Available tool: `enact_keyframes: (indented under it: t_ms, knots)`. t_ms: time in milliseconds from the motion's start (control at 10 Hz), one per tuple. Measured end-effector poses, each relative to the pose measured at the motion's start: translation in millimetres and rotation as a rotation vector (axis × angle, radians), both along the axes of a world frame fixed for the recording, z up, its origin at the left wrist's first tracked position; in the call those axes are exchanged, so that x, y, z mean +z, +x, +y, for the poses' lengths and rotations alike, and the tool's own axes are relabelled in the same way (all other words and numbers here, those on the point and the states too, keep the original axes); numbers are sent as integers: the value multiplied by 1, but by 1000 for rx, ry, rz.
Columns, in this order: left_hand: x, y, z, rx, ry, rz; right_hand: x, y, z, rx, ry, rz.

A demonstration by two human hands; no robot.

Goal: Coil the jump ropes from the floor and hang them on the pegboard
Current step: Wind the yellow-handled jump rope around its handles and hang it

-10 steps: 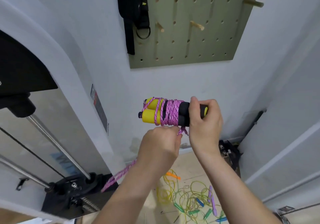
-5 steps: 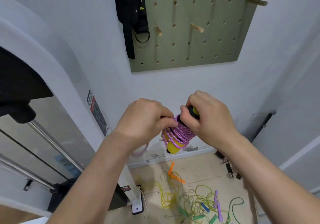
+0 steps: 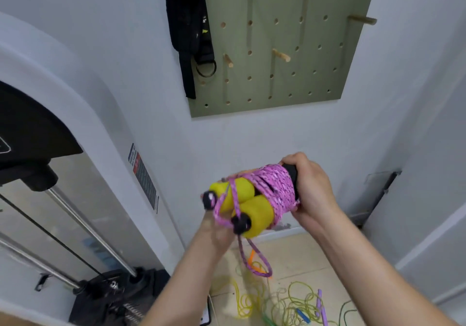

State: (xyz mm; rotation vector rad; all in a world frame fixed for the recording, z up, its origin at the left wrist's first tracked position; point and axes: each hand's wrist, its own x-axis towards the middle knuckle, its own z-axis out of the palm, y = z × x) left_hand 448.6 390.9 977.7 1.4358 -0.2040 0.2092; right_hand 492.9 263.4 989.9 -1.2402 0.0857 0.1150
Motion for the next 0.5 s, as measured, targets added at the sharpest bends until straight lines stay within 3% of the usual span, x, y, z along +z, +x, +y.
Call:
enact_keyframes:
  t_ms: [100, 200, 300, 400, 500]
  knots:
    - [-18, -11, -1, 85, 152, 114, -6, -5, 1, -116, 58, 172]
    - [-12, -14, -5, 116, 428, 108, -5, -6, -1, -253, 111, 199]
    - [-11, -20, -5, 87, 390, 87, -9, -9, 5, -378, 91, 116]
    - [-6, -20, -7, 219, 324, 43, -20, -21, 20, -435, 80, -37]
    - [0, -21, 2, 217, 235, 83, -26, -26, 16, -279, -38, -95]
